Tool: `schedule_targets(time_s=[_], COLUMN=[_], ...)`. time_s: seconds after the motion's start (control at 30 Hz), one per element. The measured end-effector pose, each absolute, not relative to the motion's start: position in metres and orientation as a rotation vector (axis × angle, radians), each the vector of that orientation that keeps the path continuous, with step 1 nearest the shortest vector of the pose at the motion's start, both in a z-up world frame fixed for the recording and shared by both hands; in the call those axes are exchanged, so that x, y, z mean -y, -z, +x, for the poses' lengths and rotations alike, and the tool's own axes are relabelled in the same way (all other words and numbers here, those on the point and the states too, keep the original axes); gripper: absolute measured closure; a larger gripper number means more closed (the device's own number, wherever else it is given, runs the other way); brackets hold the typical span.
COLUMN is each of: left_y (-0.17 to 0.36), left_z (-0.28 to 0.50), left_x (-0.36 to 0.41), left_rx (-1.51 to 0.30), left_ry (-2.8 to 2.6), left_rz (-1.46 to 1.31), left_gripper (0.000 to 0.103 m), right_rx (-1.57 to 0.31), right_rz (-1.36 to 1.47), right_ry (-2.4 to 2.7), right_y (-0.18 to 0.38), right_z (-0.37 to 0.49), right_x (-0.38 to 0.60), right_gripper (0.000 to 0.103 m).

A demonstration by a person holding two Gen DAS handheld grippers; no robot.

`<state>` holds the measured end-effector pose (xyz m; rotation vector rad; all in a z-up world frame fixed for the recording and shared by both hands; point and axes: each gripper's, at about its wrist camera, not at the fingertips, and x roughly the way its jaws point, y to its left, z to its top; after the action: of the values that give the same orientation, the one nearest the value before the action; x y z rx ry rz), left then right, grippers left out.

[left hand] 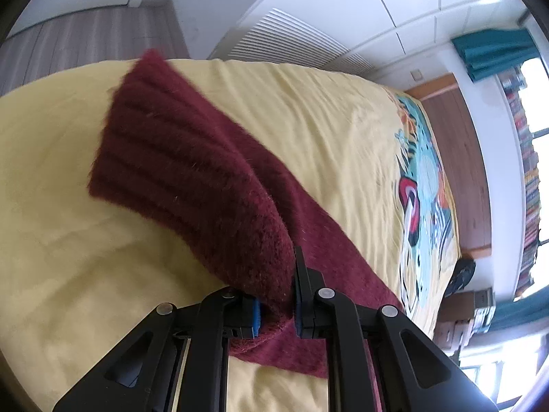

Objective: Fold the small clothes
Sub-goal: 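Carry the gripped sleeve with the left tool across the sweater body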

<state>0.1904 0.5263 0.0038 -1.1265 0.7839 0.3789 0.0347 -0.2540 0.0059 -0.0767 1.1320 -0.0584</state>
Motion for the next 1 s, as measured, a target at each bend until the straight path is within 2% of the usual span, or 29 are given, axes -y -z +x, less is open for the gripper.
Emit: schedule_targets(time_s=[0.33,1.0], left_y=[-0.037,-0.056], left_z=[0.237,0.336], left_x=[-0.463,-0.285], left_rx=[-0.855,-0.929], left_ry=[-0.291,-0.006], left_rz=[-1.019,-0.945], left_gripper=[0.092,0.092], right_rx=[-1.127,-1.126], right_rz=[-0.027,0.076], right_ry=[0.099,0.158], right_y=[-0.005,0.001], right_z=[0.032,0.011], right_x=[0.283,0.35], right_gripper=[0.0,0.0])
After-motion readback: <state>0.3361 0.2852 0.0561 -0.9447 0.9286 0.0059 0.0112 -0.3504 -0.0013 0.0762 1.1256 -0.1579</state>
